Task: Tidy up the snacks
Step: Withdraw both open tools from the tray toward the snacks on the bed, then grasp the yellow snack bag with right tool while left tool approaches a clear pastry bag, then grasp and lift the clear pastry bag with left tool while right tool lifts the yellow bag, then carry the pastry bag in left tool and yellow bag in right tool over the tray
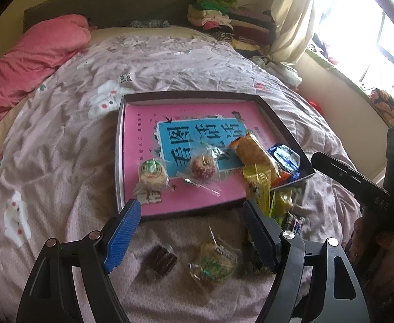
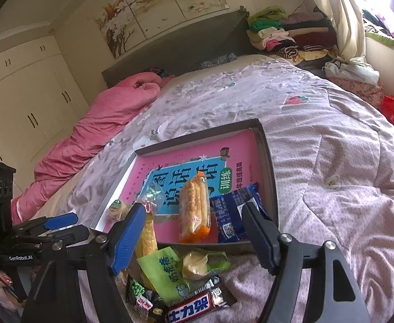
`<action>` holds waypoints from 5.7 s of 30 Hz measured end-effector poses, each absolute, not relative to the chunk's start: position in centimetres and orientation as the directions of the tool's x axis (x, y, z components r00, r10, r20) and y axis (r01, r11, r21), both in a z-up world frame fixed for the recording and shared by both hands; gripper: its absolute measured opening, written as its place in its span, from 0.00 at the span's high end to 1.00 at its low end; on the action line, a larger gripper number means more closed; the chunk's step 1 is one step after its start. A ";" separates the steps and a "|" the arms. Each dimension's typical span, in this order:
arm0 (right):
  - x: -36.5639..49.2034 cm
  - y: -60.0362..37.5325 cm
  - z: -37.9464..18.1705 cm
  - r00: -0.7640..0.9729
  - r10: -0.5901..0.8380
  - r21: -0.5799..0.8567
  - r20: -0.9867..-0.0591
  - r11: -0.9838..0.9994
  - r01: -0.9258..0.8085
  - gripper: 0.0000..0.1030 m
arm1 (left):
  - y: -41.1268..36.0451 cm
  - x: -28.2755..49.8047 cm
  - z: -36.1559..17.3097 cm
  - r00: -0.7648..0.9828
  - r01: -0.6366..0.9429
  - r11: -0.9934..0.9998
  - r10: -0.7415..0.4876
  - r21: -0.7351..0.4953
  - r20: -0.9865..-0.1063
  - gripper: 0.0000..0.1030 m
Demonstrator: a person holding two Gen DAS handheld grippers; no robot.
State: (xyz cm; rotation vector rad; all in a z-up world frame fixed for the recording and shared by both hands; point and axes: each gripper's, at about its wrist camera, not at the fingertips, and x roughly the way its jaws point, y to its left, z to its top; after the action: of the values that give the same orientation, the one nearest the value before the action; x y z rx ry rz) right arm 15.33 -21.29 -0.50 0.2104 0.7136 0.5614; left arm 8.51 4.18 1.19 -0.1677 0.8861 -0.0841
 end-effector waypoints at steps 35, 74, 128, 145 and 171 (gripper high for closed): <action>12.5 -19.7 -1.0 0.559 0.574 0.337 -0.599 0.814 -0.473 0.29 | 3.0 6.0 -2.2 0.522 0.040 0.981 -0.181 -0.188 -0.833 0.23; 12.7 -14.0 -2.5 0.507 0.593 0.229 -0.625 0.761 -0.607 0.29 | 2.5 6.3 -5.6 0.459 0.067 0.960 -0.273 -0.274 -0.846 0.45; 12.9 -15.9 1.3 0.560 0.690 0.290 -0.459 0.712 -0.639 0.84 | 2.4 6.6 -1.9 0.558 0.069 0.963 -0.253 -0.259 -0.790 0.51; 13.3 -17.7 2.9 0.612 0.686 0.311 -0.393 0.726 -0.614 0.84 | 3.5 8.0 0.7 0.630 0.031 0.966 -0.218 -0.256 -0.745 0.58; 15.0 -18.2 2.6 0.641 0.659 0.352 -0.393 0.752 -0.557 0.84 | 6.4 13.0 0.4 0.692 -0.062 0.962 -0.151 -0.267 -0.706 0.58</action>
State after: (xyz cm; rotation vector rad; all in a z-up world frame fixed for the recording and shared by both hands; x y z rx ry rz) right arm 14.97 -18.20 2.65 0.2062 0.5290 0.6985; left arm 13.00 6.39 0.43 -0.2811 0.8078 -0.0502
